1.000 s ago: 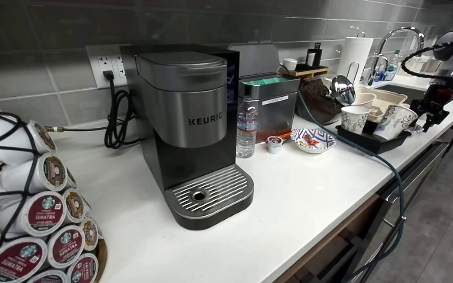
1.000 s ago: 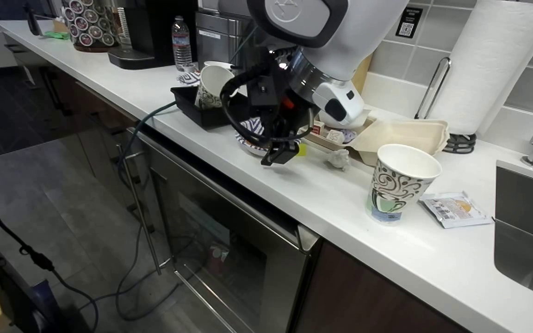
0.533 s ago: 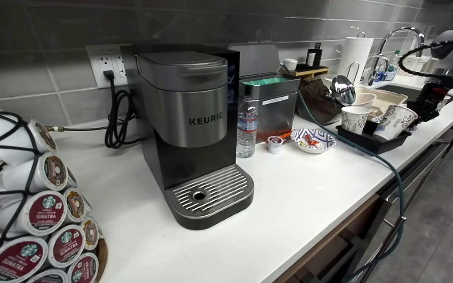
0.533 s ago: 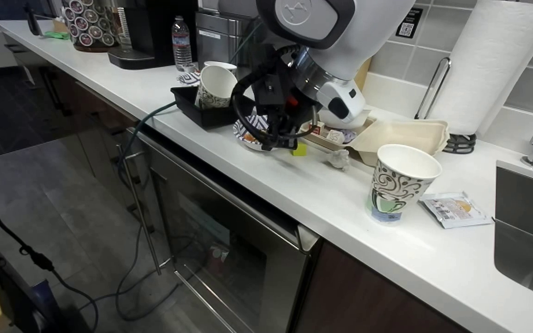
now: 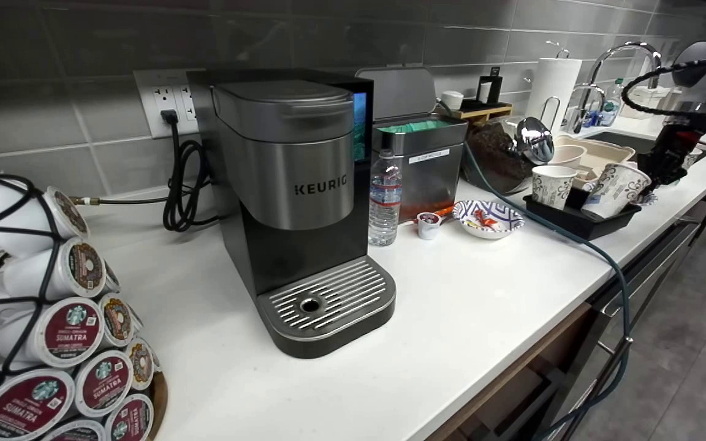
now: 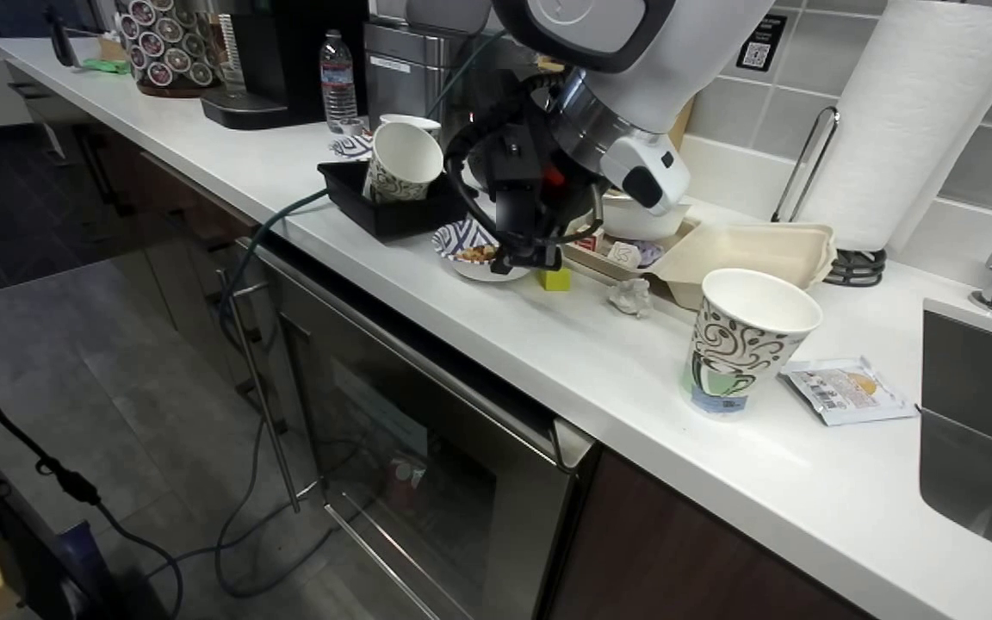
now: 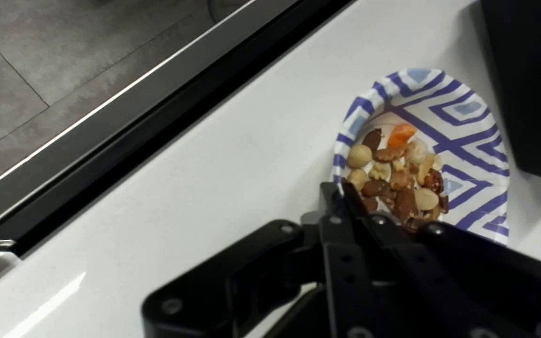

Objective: Move the black tray to the right and move the white bowl to the left

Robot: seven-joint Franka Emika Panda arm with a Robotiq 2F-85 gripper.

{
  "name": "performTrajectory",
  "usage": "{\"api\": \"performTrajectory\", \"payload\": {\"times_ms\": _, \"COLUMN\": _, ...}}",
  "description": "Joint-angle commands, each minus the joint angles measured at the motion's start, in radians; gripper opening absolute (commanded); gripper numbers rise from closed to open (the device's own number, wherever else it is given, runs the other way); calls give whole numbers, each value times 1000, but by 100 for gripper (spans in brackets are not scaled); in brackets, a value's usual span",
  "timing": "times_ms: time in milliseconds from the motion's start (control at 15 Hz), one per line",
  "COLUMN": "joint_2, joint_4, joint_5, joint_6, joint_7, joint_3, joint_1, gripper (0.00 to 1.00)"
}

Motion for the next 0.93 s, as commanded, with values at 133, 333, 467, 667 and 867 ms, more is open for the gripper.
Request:
{"api": "performTrajectory", "payload": {"times_ms": 133, "joint_2": 105, "joint_4": 236, "joint_5": -32, "joint_6": -259, "joint_7": -40, "joint_3": 8, "joint_1": -56, "gripper": 1}}
{"api": "performTrajectory", "payload": {"times_ms": 333, "joint_2": 131, "joint_4": 282, "joint_5": -20, "joint_6": -325, "joint_7": -25, "joint_3": 31, "joint_1": -86, "gripper": 1}}
{"api": "performTrajectory", "payload": {"times_ms": 467, "joint_2": 153, "joint_4": 317, "joint_5": -9, "joint_6": -356, "joint_7": -9, "joint_3": 44, "joint_1": -103, "gripper": 1}}
{"api": "performTrajectory", "payload": {"times_ms": 667, "joint_2": 179, "joint_4": 375, "joint_5": 13, "joint_6": -368, "joint_7": 24, "joint_3": 64, "joint_1": -133, "gripper": 1}}
{"api": "performTrajectory", "payload": {"times_ms": 867, "joint_2": 184, "joint_4": 442, "joint_5": 28, "joint_6": -376, "joint_7": 45, "joint_3": 89, "joint_1": -163, "gripper": 1}}
